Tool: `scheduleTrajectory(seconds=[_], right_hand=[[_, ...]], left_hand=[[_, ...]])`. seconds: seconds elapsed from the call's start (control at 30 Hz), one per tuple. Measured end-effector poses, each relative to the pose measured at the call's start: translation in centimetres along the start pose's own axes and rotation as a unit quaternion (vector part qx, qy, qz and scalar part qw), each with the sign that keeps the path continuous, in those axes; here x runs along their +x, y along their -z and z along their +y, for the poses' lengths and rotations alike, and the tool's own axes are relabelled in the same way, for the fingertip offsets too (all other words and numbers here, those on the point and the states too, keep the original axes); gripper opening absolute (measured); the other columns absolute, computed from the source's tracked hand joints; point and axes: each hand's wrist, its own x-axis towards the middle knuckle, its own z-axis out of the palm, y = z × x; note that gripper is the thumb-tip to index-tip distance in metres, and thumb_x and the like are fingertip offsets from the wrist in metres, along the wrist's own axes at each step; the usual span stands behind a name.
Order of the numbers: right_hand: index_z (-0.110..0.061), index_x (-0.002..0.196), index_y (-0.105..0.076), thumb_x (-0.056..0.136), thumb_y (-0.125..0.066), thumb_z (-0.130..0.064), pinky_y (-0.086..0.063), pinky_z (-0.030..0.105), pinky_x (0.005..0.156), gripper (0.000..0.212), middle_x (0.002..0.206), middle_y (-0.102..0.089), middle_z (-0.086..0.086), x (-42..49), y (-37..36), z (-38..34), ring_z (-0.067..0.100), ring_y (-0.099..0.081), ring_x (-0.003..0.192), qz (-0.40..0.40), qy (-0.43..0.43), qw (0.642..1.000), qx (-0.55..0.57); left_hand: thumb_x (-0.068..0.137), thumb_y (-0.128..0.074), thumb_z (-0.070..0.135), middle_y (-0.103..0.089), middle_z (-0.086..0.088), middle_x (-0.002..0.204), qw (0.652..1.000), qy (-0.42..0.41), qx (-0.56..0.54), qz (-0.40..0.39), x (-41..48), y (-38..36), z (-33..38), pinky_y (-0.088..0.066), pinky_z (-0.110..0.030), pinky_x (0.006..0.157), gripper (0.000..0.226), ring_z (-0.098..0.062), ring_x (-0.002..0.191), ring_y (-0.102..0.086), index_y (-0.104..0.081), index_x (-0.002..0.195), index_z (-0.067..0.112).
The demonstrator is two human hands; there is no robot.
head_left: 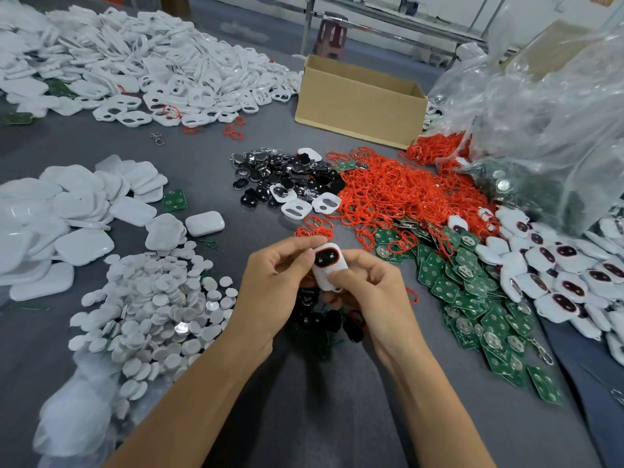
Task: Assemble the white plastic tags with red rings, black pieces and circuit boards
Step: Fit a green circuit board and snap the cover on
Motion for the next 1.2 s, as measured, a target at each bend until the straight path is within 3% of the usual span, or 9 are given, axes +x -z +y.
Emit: scheduleTrajectory(seconds=[0.17,0.47,0.6,0.8,1.0,1.2], right_hand=[[-0.005,0.091,-0.069,0.083,-0.061,0.008,-0.044,0.022,0.044,0.017,0.057,-0.064,0.007,0.04,-0.24,0.16,0.017,-0.057,0.046,0.029,0.025,0.999,-0.015],[-0.006,0.097,-0.069,0.086,-0.059,0.006,-0.049,0.023,0.048,0.019,0.068,-0.067,0.015,-0.16,-0.38,0.15,0.016,-0.062,0.051,0.015,0.02,1.0,0.012],[-0.006,0.097,-0.069,0.076,-0.064,-0.008,-0.049,0.023,0.049,0.022,0.067,-0.065,0.017,-0.11,-0.36,0.23,0.017,-0.062,0.052,0.011,0.025,0.999,0.018],[-0.007,0.096,-0.069,0.087,-0.059,0.007,-0.049,0.022,0.048,0.02,0.066,-0.065,0.017,0.0,-0.11,0.39,0.018,-0.062,0.051,0.007,0.04,0.999,0.019],[-0.005,0.101,-0.068,0.076,-0.063,-0.01,-0.05,0.023,0.05,0.026,0.066,-0.065,0.015,0.03,-0.16,0.57,0.017,-0.062,0.054,-0.001,0.035,0.999,0.026],[-0.004,0.104,-0.063,0.09,-0.063,-0.005,-0.047,0.019,0.052,0.014,0.066,-0.064,0.001,-0.4,0.03,0.41,0.01,-0.058,0.057,-0.033,0.041,0.999,0.003]], left_hand=[[0.096,-0.051,-0.004,-0.075,-0.008,0.101,1.0,0.027,-0.004,-0.003,0.15,0.06,-0.05,-0.054,-0.037,0.093,0.027,-0.02,0.094,-0.07,-0.074,0.101,0.01],[0.095,-0.055,-0.001,-0.076,-0.002,0.098,1.0,0.015,-0.022,-0.007,0.15,0.2,-0.02,-0.056,-0.027,0.085,0.027,-0.014,0.091,-0.071,-0.075,0.097,0.017],[0.094,-0.058,0.001,-0.077,-0.003,0.093,1.0,0.008,-0.025,0.004,0.11,0.21,0.02,-0.056,-0.022,0.079,0.023,-0.013,0.087,-0.071,-0.075,0.095,0.016],[0.093,-0.059,0.002,-0.076,-0.006,0.093,1.0,0.011,-0.022,0.012,0.03,0.21,0.12,-0.057,-0.025,0.082,0.019,-0.016,0.086,-0.071,-0.075,0.095,0.013],[0.092,-0.06,0.002,-0.076,-0.008,0.094,1.0,0.013,-0.026,0.01,0.02,0.29,0.28,-0.056,-0.023,0.079,0.017,-0.016,0.086,-0.071,-0.074,0.096,0.011],[0.088,-0.066,0.001,-0.077,-0.008,0.088,1.0,0.016,-0.007,-0.007,-0.06,0.44,0.45,-0.058,-0.023,0.076,0.014,-0.017,0.08,-0.073,-0.075,0.096,0.008]])
